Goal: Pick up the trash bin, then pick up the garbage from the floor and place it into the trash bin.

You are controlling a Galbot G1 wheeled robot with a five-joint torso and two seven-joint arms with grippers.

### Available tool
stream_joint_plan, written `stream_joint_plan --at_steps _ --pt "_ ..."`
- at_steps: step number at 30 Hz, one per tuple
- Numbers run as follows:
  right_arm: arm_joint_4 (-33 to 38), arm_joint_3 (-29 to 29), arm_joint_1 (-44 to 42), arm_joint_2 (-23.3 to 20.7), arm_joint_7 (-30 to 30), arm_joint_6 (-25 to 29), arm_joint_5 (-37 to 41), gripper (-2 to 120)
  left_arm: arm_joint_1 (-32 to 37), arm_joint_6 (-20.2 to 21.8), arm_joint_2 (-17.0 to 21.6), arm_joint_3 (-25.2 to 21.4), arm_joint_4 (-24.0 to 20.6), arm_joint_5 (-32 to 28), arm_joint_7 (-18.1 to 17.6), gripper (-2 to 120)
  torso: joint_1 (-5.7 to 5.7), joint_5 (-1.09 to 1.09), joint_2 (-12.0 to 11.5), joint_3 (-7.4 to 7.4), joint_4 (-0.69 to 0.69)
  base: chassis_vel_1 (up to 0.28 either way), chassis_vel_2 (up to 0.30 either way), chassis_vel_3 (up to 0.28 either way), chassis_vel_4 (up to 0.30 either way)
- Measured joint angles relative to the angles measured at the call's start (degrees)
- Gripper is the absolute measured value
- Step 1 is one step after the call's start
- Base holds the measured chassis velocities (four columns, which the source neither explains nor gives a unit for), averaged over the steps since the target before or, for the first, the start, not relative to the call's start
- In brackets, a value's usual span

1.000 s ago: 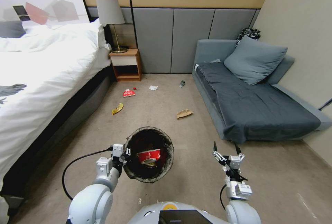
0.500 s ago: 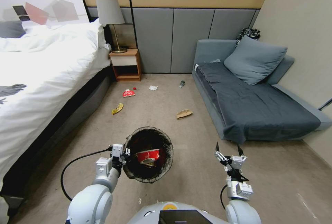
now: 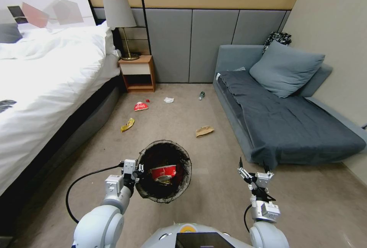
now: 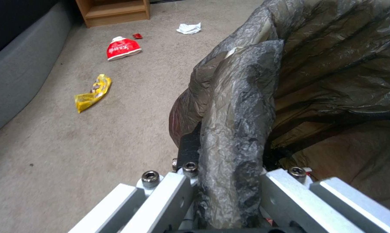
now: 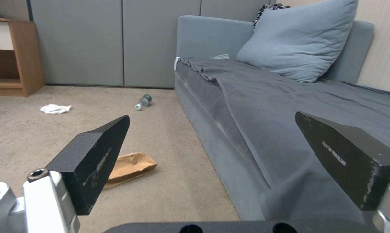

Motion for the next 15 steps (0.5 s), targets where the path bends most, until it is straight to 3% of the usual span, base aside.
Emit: stream_joint_plan --at_steps 15 --pt "-0.1 0.1 -0.3 -0.4 0.4 0.2 0.0 100 0.2 0.0 -0.2 0.1 -0.1 0.3 0.0 1 0.00 0.01 0.0 0.00 0.00 -0.157 0.153 0.150 -0.151"
